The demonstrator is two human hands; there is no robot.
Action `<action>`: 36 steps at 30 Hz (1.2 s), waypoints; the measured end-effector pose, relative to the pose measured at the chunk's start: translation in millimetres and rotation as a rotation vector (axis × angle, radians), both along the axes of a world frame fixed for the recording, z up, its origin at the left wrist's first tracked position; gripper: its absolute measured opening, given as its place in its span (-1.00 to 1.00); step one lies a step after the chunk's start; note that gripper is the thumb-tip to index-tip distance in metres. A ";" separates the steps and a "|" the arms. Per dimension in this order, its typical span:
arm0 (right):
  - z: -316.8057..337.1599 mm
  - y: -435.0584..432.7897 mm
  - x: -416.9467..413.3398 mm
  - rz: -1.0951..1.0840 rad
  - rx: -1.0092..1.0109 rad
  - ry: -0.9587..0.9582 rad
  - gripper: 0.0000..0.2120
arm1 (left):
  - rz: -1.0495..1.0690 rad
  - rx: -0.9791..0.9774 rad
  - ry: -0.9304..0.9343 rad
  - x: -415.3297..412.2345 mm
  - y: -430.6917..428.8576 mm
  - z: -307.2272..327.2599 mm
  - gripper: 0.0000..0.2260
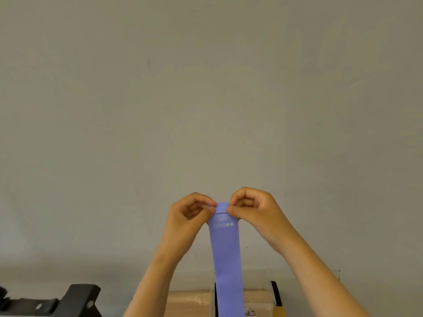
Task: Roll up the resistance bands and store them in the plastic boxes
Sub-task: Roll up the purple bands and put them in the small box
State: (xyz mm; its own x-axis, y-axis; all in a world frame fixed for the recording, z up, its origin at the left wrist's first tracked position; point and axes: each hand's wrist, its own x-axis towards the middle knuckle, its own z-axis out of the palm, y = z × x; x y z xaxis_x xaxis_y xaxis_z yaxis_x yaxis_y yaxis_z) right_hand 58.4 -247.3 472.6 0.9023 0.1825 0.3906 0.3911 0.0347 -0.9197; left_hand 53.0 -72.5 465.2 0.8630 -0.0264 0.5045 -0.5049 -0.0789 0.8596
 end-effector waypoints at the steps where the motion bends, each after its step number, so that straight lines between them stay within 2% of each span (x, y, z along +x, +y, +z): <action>1: 0.0 -0.8 0.0 -0.020 -0.035 -0.021 -0.85 | 0.038 0.056 -0.018 -0.8 0.3 1.4 -0.81; 4: -1.6 -2.2 1.8 -0.085 -0.153 -0.057 -0.80 | 0.072 0.175 -0.049 -2.1 3.2 2.6 -0.74; 8: -5.7 0.4 4.6 -0.172 -0.263 -0.136 -0.77 | 0.158 0.374 -0.155 -2.2 3.9 -0.1 -0.83; 11: -5.8 0.6 1.6 -0.123 -0.264 -0.135 -0.82 | 0.094 0.362 -0.121 -5.4 2.6 -0.2 -0.85; 13: -3.6 -0.7 -1.4 -0.035 -0.168 -0.082 -0.86 | -0.003 0.216 -0.021 -7.0 3.5 1.8 -0.88; 17: -4.5 5.7 -7.6 0.251 0.353 0.163 -0.91 | -0.316 -0.335 0.295 -11.9 -1.9 6.8 -0.91; 19: -7.6 10.7 -9.0 0.343 0.511 0.261 -0.89 | -0.401 -0.457 0.381 -14.3 -5.5 5.3 -0.88; 22: -7.7 12.1 -9.1 0.363 0.535 0.284 -0.90 | -0.428 -0.521 0.412 -14.3 -8.3 2.6 -0.95; 24: -5.6 10.0 -9.2 0.318 0.440 0.231 -0.93 | -0.368 -0.459 0.367 -13.1 -7.1 2.7 -0.90; 27: -3.5 4.8 -9.6 0.191 0.234 0.133 -0.94 | -0.248 -0.240 0.227 -11.4 -3.6 4.6 -0.91; 31: -6.3 -0.1 -6.8 -0.002 -0.001 0.054 -0.84 | -0.057 0.043 0.087 -7.9 -1.0 2.9 -0.87; 36: -10.0 2.2 -3.4 -0.120 -0.178 -0.080 -0.82 | -0.005 0.231 -0.031 -4.2 -3.7 -1.6 -0.87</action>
State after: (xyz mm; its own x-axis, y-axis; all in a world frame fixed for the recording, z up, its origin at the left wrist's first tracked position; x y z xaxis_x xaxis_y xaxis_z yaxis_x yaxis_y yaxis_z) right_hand 55.0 -245.0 462.6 0.8890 0.1481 0.4332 0.4547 -0.1762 -0.8730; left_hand 48.7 -76.2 463.7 0.8469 -0.1487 0.5105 -0.5314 -0.2696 0.8031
